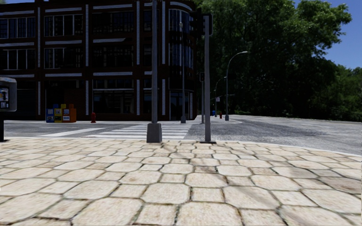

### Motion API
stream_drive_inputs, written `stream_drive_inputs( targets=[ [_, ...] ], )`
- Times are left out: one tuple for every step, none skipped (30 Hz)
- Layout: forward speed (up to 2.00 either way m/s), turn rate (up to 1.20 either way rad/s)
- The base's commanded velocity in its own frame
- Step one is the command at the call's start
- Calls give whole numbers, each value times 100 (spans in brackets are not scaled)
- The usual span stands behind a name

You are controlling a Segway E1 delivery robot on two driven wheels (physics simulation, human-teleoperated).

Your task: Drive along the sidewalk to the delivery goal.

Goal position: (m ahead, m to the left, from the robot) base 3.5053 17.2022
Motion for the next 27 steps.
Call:
stream_drive_inputs(
  targets=[
    [126, 50],
    [126, 50],
    [126, 51],
    [126, 51],
    [126, 51],
    [127, 51],
    [127, 51],
    [127, 52],
    [127, 55],
    [127, 56],
    [127, 56],
    [127, 56],
    [127, 57],
    [128, 57],
    [128, 57],
    [128, 57],
    [128, 58],
    [128, 58],
    [128, 59],
    [128, 59],
    [128, 59],
    [128, 59],
    [128, 59],
    [128, 59],
    [128, 59],
    [128, 59],
    [128, 59]
  ],
)
